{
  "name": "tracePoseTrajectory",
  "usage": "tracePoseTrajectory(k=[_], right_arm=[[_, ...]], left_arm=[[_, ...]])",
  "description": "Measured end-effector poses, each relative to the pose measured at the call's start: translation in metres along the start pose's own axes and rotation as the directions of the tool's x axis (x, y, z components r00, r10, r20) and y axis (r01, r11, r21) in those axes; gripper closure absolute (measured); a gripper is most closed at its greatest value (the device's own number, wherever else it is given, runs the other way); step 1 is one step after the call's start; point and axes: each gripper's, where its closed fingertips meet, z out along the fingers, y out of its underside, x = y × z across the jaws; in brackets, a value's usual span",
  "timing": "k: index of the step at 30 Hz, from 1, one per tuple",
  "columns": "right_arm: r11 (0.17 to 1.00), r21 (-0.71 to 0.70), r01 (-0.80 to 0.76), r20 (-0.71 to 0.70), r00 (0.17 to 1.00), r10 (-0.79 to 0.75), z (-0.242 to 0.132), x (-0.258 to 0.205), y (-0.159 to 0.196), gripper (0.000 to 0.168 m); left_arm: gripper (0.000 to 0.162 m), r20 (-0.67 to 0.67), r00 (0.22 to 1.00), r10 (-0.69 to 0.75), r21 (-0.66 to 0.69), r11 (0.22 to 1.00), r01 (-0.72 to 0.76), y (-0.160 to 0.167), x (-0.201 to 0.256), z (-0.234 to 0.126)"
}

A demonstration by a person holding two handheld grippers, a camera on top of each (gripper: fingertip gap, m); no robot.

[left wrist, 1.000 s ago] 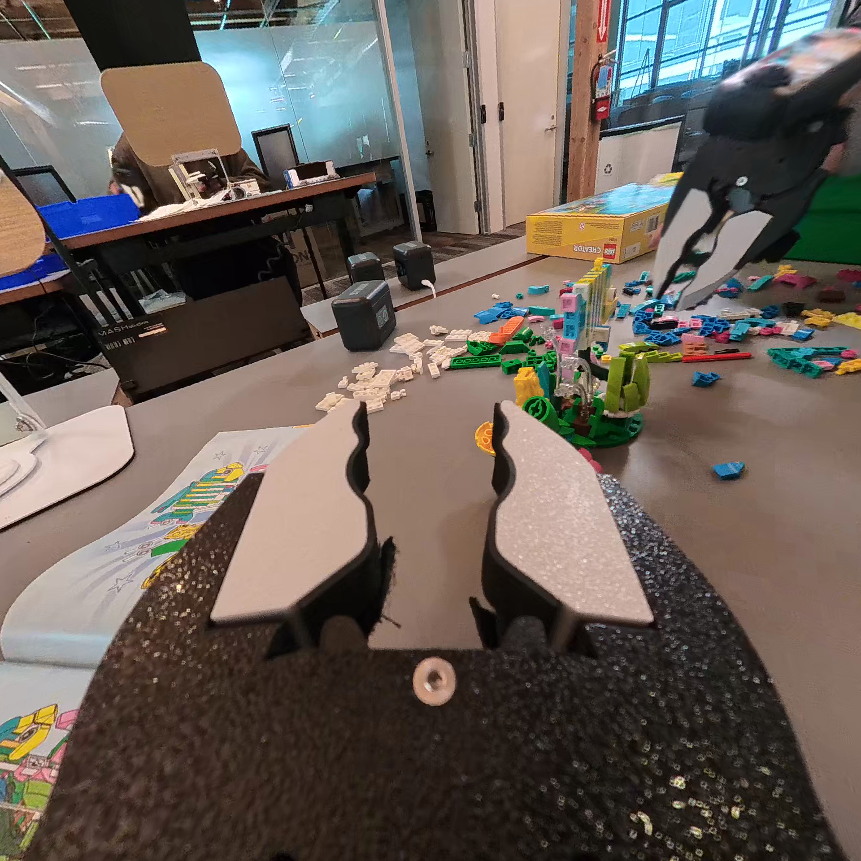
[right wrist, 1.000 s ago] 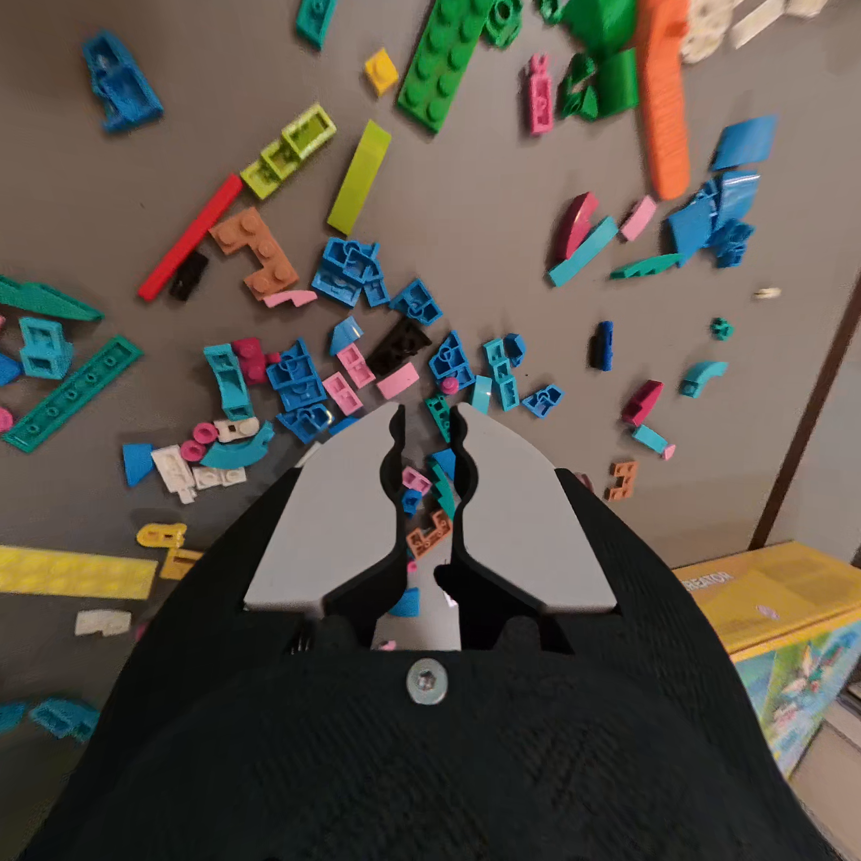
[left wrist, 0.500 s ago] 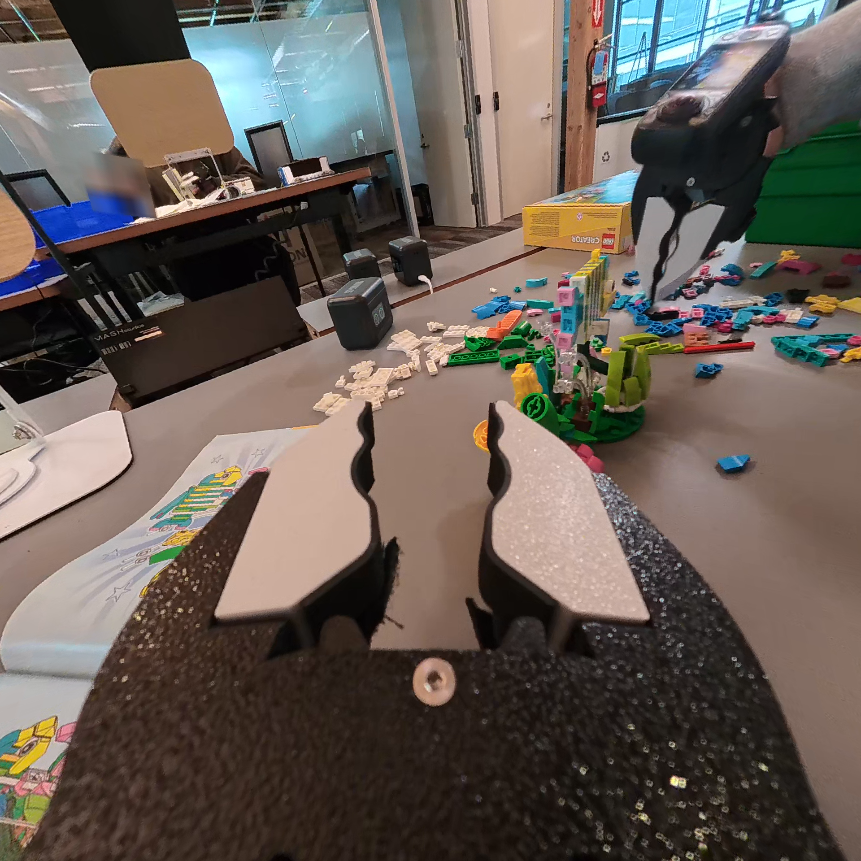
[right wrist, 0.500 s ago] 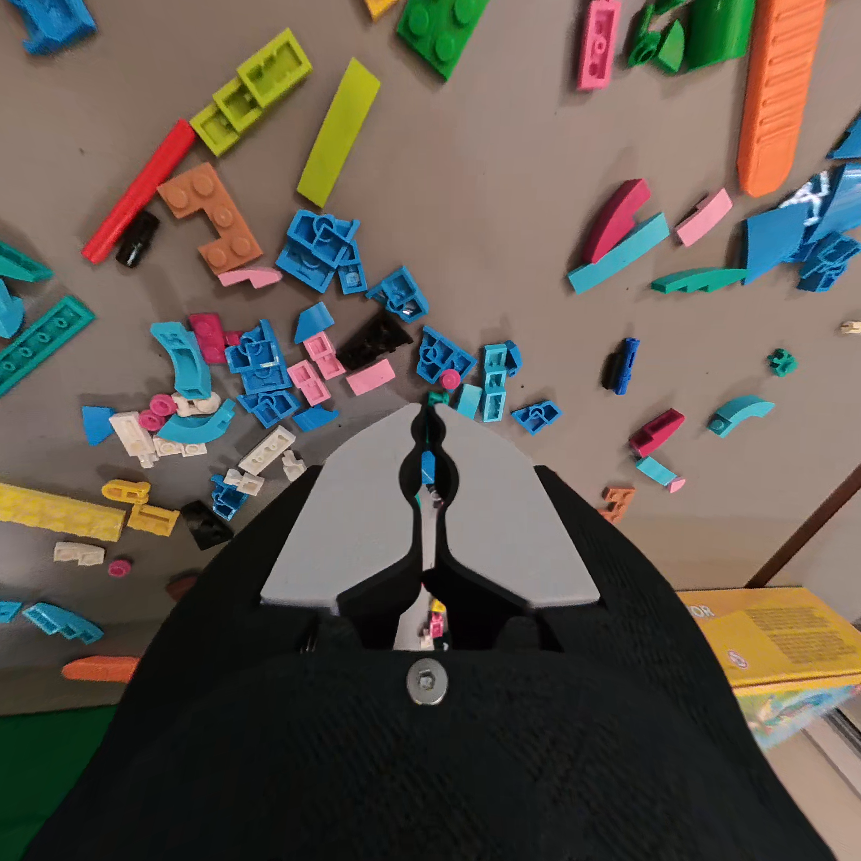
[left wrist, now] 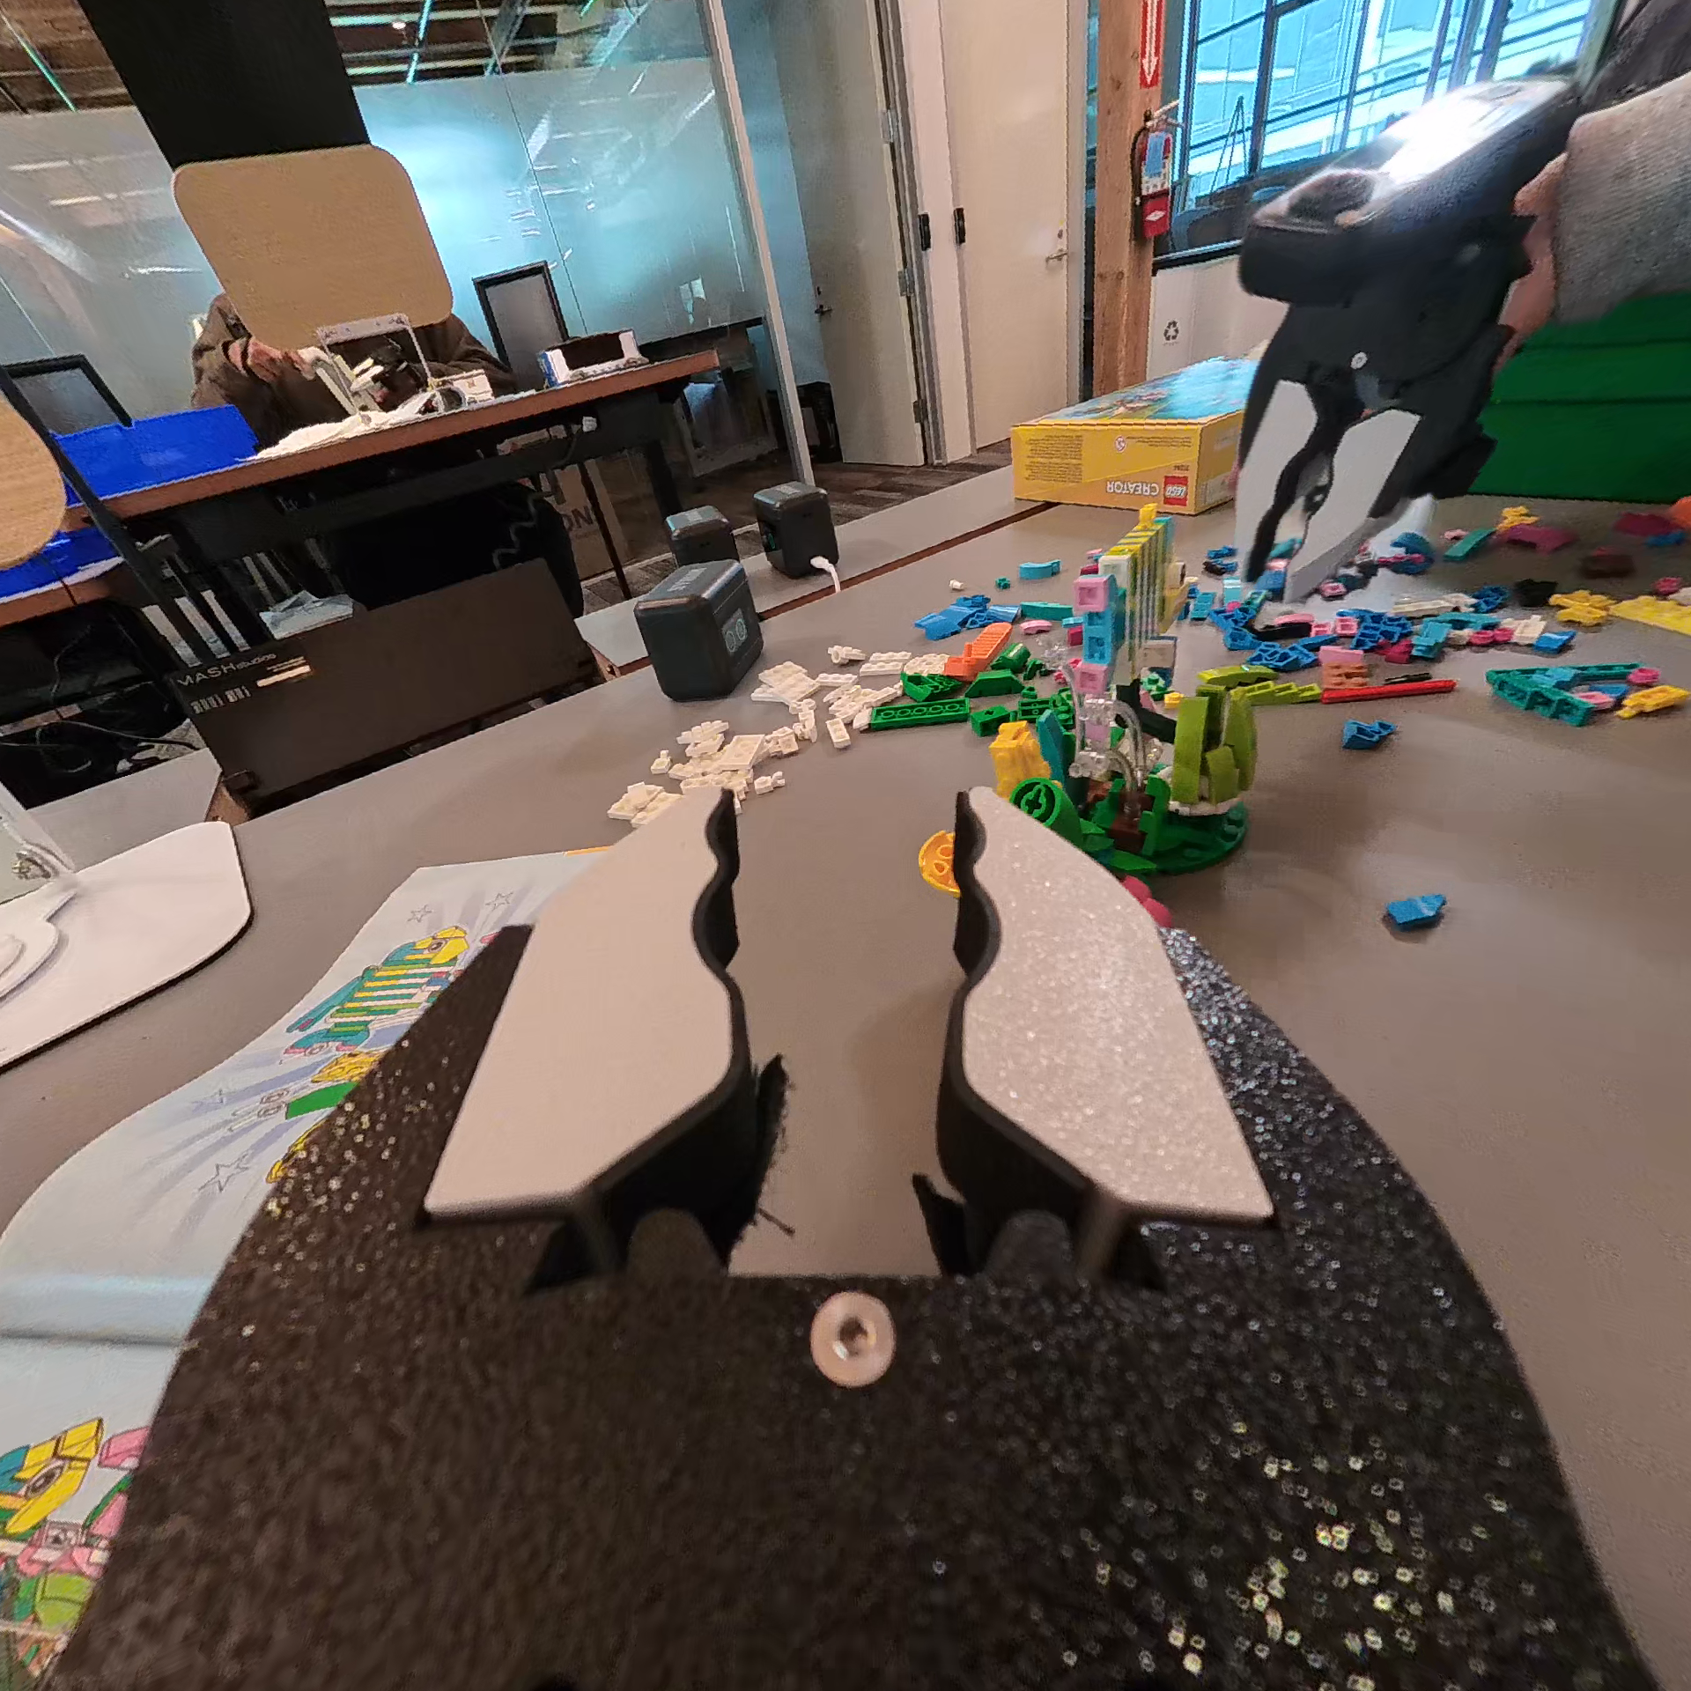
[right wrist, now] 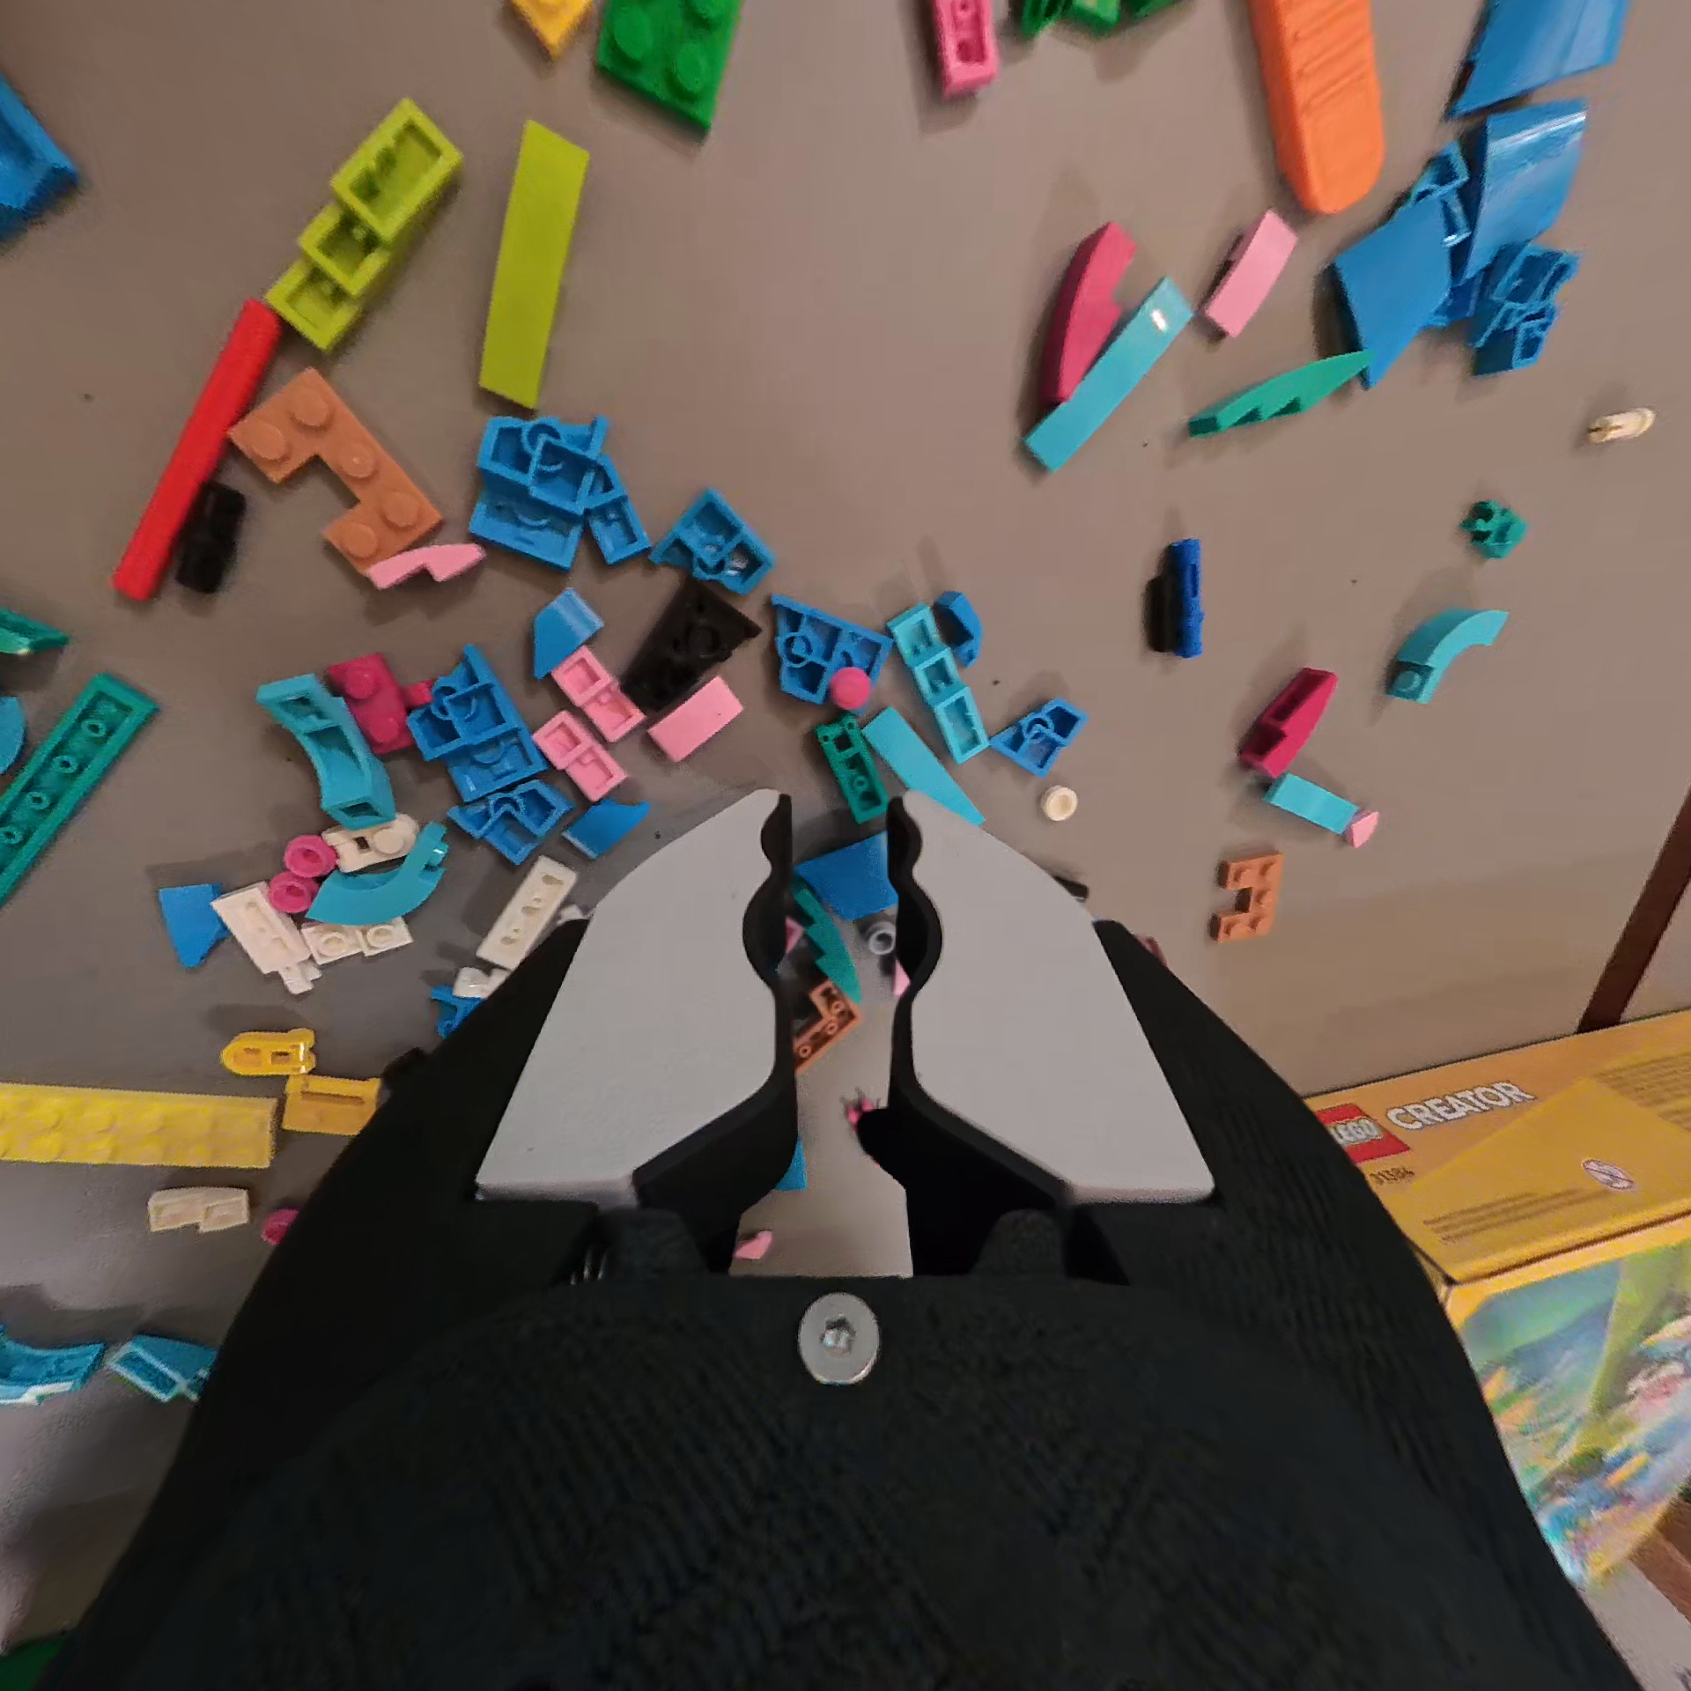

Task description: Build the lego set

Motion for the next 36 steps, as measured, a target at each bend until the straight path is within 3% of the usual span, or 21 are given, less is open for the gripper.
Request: tracePoseTrajectory(k=[10, 14, 21, 30, 33, 36], right_arm=[[0.992, -0.062, -0.107, 0.174, 0.978, 0.117, 0.002, 0.001, -0.005, 0.150], [0.989, -0.119, -0.089, 0.168, 0.980, 0.108, 0.001, 0.000, 0.005, 0.151], [0.995, -0.079, -0.067, 0.159, 0.984, 0.079, 0.006, 0.001, 0.001, 0.149], [0.995, -0.067, -0.073, 0.129, 0.988, 0.081, 0.005, -0.003, 0.001, 0.162], [0.986, 0.044, -0.162, 0.063, 0.985, 0.160, -0.002, 0.004, -0.006, 0.162], [0.908, 0.345, -0.238, 0.006, 0.968, 0.252, -0.031, 0.007, -0.041, 0.162]], left_arm=[[0.118, -0.002, 1.000, -0.014, -0.001, 1.000, 0.014, 0.000, -0.001, 0.000], [0.118, -0.004, 1.000, -0.015, -0.003, 1.000, 0.015, 0.001, -0.001, 0.000], [0.119, -0.008, 1.000, -0.004, -0.009, 1.000, 0.004, 0.001, 0.000, 0.001], [0.119, -0.011, 1.000, 0.002, -0.012, 1.000, -0.002, 0.002, 0.001, 0.001], [0.119, -0.018, 1.000, 0.006, -0.006, 1.000, -0.006, 0.001, 0.002, 0.000], [0.116, -0.044, 0.999, 0.000, 0.020, 1.000, 0.001, -0.003, 0.006, -0.002]])
